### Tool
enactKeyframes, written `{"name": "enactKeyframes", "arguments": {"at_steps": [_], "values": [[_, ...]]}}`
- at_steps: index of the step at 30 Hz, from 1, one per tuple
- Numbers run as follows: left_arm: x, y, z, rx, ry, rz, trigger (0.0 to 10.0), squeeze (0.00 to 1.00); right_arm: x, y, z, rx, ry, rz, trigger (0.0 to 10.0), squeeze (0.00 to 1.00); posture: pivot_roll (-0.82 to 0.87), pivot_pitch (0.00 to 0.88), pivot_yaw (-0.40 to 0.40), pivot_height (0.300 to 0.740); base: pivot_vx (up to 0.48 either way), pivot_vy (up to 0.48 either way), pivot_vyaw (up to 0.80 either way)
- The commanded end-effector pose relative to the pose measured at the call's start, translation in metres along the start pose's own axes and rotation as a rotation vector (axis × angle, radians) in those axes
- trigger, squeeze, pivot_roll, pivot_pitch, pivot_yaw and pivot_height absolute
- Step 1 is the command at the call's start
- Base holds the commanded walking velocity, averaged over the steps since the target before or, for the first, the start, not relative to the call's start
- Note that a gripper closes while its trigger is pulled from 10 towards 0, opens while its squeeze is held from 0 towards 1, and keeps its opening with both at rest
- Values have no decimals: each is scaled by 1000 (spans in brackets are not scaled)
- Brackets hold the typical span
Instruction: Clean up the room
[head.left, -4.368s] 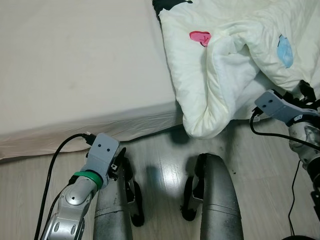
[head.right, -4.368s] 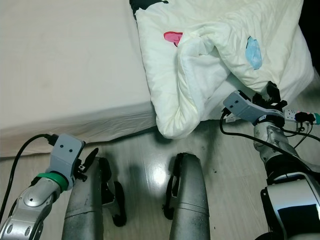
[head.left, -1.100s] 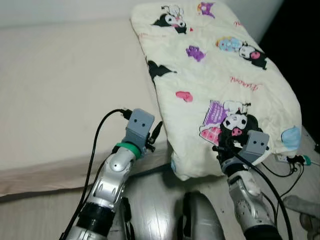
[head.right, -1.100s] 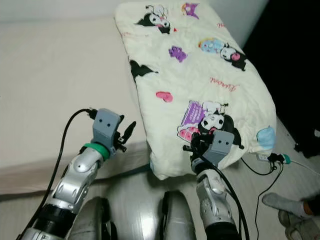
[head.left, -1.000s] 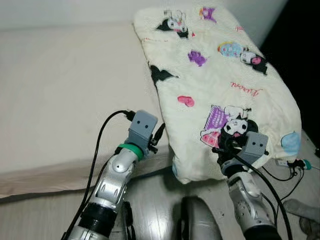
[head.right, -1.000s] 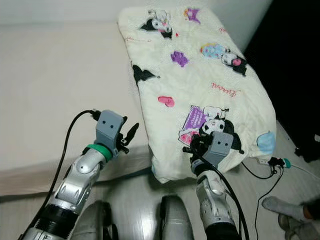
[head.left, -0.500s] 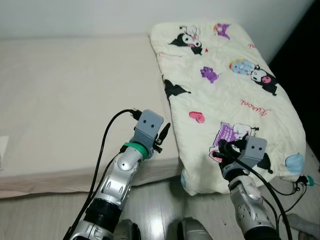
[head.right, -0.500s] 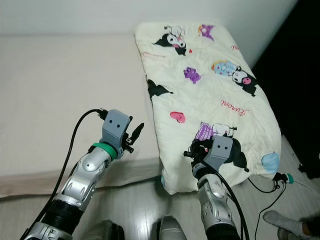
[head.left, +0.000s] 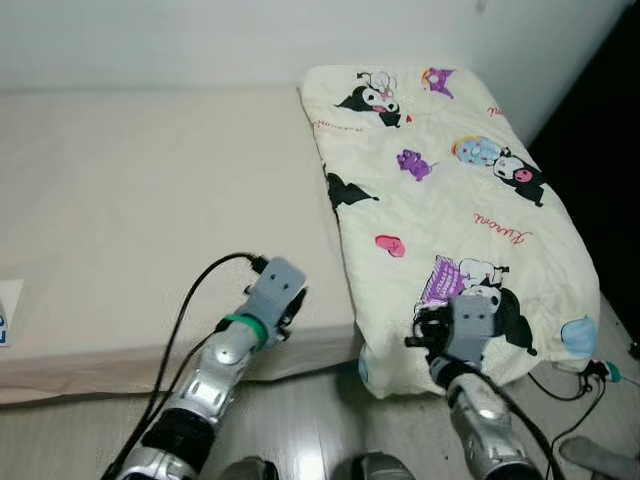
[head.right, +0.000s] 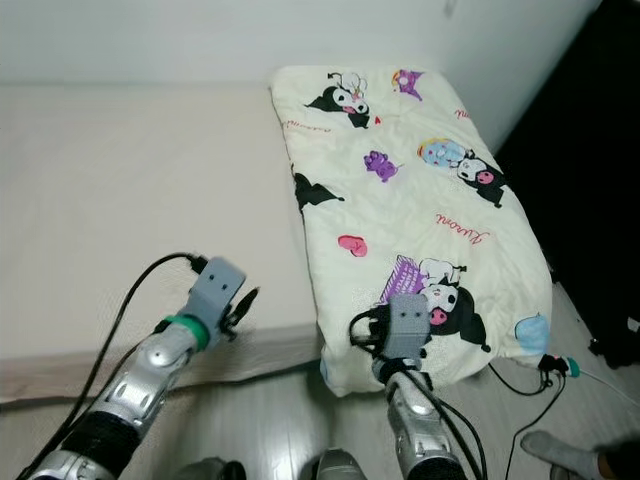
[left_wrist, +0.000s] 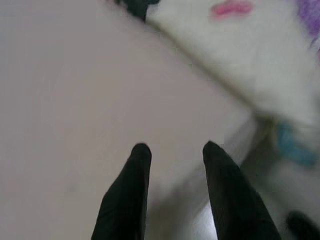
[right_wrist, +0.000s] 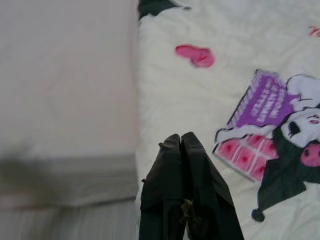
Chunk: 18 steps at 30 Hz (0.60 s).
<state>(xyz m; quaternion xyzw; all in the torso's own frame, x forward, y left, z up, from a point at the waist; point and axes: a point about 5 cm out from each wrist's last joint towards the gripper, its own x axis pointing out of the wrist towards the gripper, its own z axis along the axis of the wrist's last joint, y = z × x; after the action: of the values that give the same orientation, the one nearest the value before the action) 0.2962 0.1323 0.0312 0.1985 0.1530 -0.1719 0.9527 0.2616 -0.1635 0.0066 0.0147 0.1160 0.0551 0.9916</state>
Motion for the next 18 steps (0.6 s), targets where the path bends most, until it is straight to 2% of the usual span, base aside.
{"name": "enactKeyframes", "arguments": {"at_steps": [1,2,3,4,7,18], "values": [[-6,4,-20,-4,70,32,10000,0,-1,6,-5,-26,11,22,10000,0,-69,0,22,740,0,0,0],[-6,4,-20,-4,70,32,10000,0,-1,6,-5,-26,11,22,10000,0,-69,0,22,740,0,0,0],[-10,11,-33,-35,117,73,10000,0,1,11,-3,-28,4,40,10000,0,-69,0,20,740,0,0,0],[-10,11,-33,-35,117,73,10000,0,1,11,-3,-28,4,40,10000,0,-69,0,20,740,0,0,0],[-23,13,-63,-111,218,126,10000,0,6,16,0,-27,-1,58,10000,0,-68,0,15,740,0,0,0],[-23,9,-67,-122,213,118,10000,0,1,11,-18,-41,89,35,10000,0,-77,0,16,740,0,0,0]]}}
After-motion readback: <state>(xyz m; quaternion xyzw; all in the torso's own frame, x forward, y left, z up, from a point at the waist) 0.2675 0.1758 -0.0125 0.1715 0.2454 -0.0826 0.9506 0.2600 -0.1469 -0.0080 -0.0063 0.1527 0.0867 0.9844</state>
